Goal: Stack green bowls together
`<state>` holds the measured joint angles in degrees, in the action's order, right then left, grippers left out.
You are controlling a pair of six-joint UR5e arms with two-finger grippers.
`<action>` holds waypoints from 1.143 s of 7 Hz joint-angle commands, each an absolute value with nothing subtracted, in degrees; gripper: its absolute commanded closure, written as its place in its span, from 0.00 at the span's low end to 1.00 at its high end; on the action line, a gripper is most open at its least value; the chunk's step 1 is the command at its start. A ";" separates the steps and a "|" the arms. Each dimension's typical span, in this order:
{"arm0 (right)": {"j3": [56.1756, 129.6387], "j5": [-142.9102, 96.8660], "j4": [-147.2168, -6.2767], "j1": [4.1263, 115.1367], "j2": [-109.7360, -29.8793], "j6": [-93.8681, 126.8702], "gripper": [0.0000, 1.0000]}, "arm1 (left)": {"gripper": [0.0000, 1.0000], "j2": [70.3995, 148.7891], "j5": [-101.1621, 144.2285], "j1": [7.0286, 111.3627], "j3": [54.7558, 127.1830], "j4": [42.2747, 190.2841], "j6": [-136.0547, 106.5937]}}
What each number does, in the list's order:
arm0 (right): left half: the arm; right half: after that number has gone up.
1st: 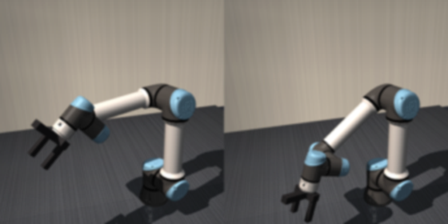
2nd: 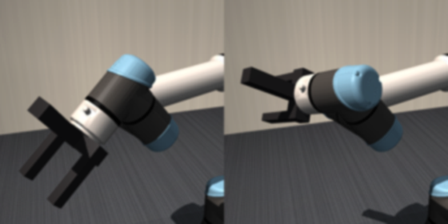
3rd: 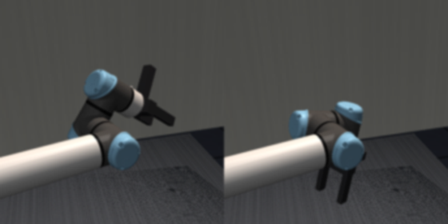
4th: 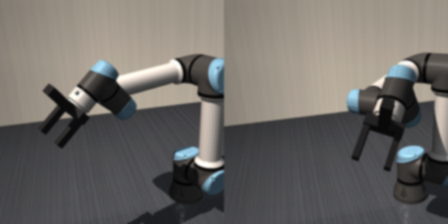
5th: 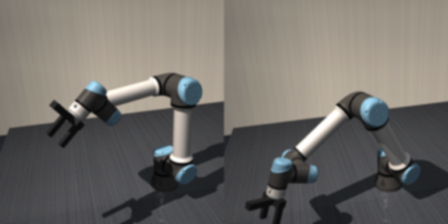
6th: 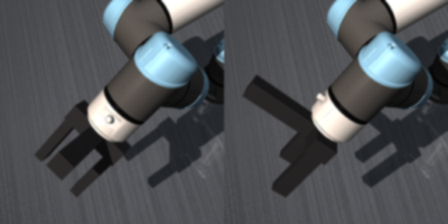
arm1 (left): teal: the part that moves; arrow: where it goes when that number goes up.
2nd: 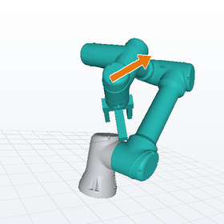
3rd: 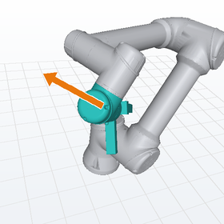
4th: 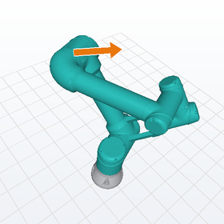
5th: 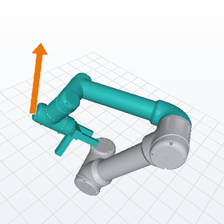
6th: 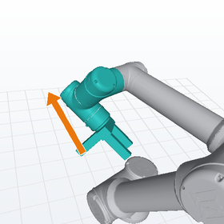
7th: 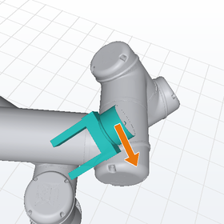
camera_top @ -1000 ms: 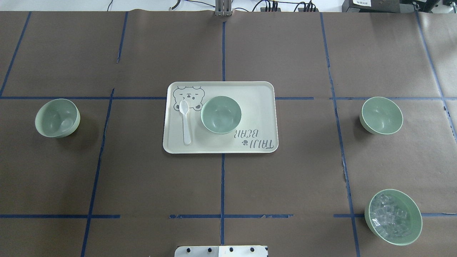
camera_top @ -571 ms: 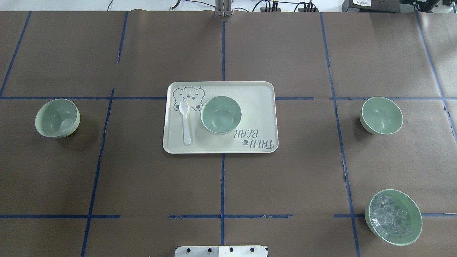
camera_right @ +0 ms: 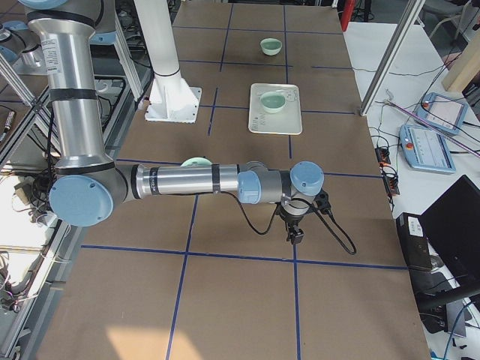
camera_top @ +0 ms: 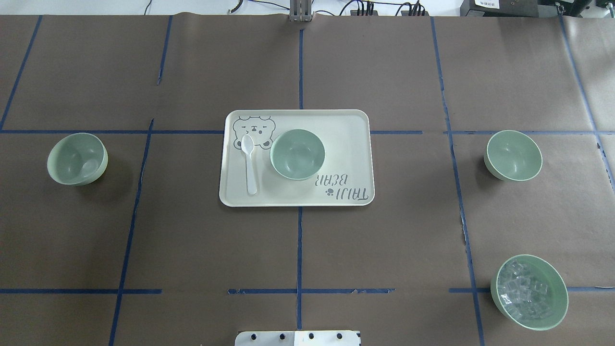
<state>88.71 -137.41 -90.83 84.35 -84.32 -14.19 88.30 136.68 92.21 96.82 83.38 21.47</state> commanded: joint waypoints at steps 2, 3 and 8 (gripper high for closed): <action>89.12 -141.74 -88.62 79.05 -84.20 -6.74 0.00 | 0.00 88.42 138.59 92.02 97.21 84.63 21.36; 88.51 -141.85 -79.63 76.84 -85.24 2.28 0.00 | 0.00 88.24 140.87 92.02 97.12 86.47 21.36; 86.75 -134.48 -56.96 63.99 -86.13 39.90 0.12 | 0.00 88.24 140.89 92.02 97.38 88.86 21.18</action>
